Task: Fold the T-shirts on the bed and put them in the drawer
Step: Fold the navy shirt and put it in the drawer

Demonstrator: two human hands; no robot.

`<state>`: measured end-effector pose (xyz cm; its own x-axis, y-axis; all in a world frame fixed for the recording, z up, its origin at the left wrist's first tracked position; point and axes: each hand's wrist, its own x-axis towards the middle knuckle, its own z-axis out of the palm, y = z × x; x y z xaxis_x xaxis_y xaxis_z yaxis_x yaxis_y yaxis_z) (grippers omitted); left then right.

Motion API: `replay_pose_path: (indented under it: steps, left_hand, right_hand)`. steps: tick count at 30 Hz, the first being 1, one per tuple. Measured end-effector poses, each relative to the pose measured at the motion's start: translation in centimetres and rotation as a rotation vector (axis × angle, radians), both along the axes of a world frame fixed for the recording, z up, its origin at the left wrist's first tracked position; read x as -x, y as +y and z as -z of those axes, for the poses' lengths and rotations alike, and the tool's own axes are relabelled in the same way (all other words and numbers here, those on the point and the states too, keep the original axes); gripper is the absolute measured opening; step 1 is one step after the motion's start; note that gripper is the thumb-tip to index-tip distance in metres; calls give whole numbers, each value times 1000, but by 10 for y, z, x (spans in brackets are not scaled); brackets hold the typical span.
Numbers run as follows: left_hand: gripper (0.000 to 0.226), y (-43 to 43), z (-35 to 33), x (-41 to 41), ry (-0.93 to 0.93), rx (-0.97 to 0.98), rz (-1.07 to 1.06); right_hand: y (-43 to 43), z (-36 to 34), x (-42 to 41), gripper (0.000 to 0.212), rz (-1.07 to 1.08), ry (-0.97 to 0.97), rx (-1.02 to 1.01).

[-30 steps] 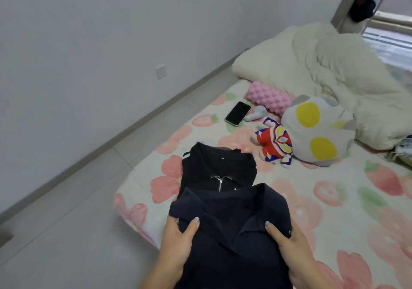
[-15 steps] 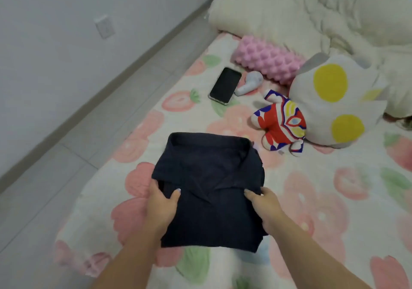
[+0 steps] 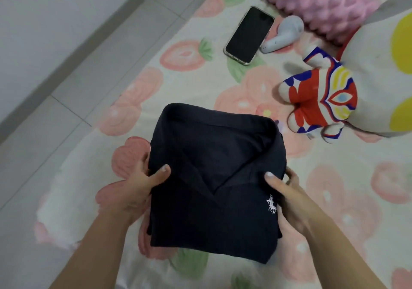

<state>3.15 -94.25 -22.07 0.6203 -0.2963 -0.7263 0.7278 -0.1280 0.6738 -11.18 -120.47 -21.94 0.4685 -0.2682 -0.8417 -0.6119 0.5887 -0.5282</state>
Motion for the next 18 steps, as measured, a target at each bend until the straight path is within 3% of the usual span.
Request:
replay_pose_path:
  steps: [2, 4, 7, 13, 18]
  left_hand:
    - [85, -19, 6, 8, -138, -252, 149]
    - [64, -31, 15, 10, -170, -414, 156]
    - [52, -30, 31, 3, -14, -380, 132]
    - [93, -37, 36, -2, 138, -266, 168]
    - [76, -34, -4, 55, 18, -330, -68]
  right_hand:
    - [14, 6, -12, 103, -70, 97, 99]
    - [18, 11, -22, 100, -75, 148, 108]
    - [11, 13, -25, 74, -122, 189, 26]
    - [18, 22, -27, 66, -124, 96, 7]
    - [37, -9, 0, 45, -84, 60, 299]
